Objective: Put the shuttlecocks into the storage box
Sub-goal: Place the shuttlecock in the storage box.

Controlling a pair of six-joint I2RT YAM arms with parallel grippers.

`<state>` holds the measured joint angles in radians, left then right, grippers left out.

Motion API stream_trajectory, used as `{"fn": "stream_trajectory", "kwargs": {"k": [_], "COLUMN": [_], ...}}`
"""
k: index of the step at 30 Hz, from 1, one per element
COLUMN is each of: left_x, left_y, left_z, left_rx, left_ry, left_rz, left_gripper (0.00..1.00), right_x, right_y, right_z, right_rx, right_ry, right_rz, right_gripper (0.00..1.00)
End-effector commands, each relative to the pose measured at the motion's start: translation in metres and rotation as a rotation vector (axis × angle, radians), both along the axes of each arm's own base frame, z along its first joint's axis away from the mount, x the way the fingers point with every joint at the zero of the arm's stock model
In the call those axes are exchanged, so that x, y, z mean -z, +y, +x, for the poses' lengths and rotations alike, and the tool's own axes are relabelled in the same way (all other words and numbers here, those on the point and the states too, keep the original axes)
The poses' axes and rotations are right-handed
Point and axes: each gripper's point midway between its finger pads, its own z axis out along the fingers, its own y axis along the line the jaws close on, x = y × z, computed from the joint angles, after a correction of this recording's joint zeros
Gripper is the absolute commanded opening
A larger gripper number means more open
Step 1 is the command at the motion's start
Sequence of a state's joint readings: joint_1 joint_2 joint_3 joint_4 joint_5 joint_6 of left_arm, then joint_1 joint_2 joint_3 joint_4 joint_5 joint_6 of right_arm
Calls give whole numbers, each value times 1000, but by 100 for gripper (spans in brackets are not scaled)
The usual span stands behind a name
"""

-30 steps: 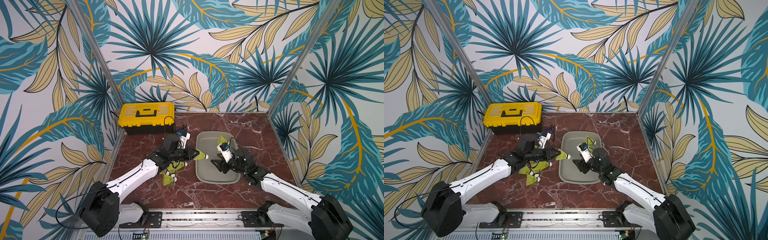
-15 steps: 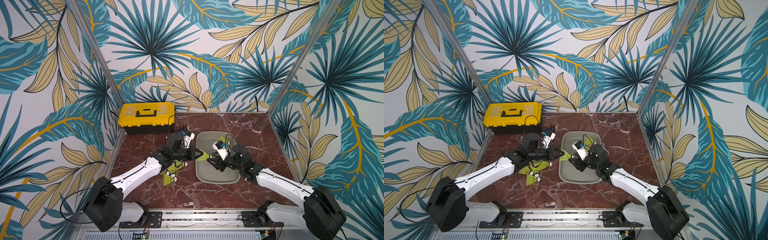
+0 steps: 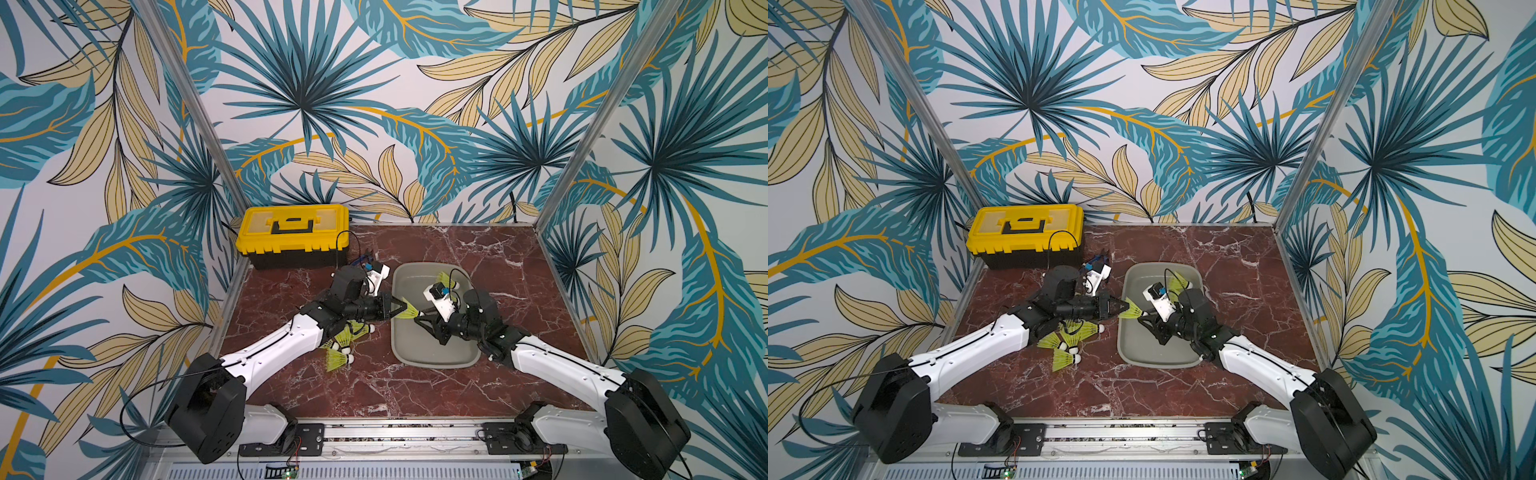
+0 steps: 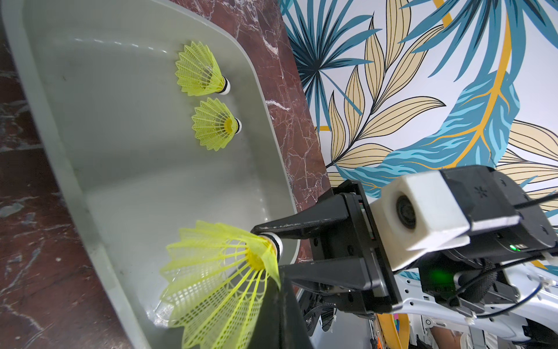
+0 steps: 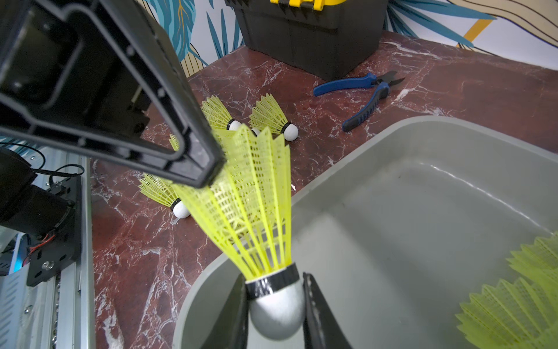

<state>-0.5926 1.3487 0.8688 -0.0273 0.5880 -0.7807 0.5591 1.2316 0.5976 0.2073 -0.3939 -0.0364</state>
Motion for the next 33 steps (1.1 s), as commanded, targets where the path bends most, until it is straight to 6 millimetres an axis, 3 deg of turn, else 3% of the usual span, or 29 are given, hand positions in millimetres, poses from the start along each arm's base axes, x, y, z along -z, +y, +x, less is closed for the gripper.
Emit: {"fn": "stream_trajectory", "kwargs": {"k": [1, 5, 12, 19, 28, 33], "left_x": [-21, -15, -8, 0, 0, -5], "left_y": [-7, -4, -7, -5, -9, -17], "left_z": [5, 3, -6, -5, -3, 2], "left_rx": [14, 34, 129, 162, 172, 152], "left_ry": [-56, -62, -75, -67, -66, -60], "left_rz": [-30, 29, 120, 191, 184, 116], "left_gripper": [14, 31, 33, 24, 3, 0], "right_x": [-10, -8, -7, -6, -4, -5], "right_y": [1, -5, -4, -3, -4, -6], "right_z": [1, 3, 2, 2, 1, 2], "right_rx": [2, 29, 10, 4, 6, 23], "right_ry": [-19, -17, -6, 4, 11, 12], "right_rz": [10, -31, -63, -62, -68, -65], "right_gripper": [17, 15, 15, 15, 16, 27]}}
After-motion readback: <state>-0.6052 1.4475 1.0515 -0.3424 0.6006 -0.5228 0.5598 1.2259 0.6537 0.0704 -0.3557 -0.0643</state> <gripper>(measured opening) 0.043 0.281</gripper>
